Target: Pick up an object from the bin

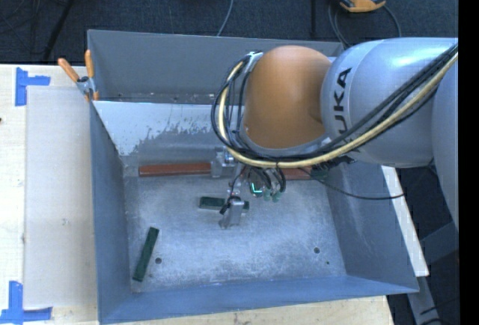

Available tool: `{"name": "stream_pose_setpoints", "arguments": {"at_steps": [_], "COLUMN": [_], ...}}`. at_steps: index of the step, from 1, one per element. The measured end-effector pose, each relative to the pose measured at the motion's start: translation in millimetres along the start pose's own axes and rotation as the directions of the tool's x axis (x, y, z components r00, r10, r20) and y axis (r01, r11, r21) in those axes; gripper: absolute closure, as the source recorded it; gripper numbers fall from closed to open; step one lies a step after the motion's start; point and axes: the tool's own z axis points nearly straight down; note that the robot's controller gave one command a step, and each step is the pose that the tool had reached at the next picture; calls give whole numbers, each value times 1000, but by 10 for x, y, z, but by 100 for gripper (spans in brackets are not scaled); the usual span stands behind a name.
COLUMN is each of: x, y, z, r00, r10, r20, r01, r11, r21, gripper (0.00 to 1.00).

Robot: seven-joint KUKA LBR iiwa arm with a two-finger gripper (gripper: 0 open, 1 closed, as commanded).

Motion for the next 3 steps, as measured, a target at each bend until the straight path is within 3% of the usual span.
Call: {"name": "stream_pose_setpoints", "arguments": {"at_steps": [1, 2, 3], "x": [-152, -174, -252], "y": [-585, -570, -427], "z": [1201, 1152, -436], "r00": [1000, 1000, 1000], "r10": [1, 2, -13], "r20": [1, 8, 18], "r01": [-1, -2, 13], "r11": [1000, 1000, 1000], "r21": [1, -1, -2], "gripper": [0, 100, 100]}}
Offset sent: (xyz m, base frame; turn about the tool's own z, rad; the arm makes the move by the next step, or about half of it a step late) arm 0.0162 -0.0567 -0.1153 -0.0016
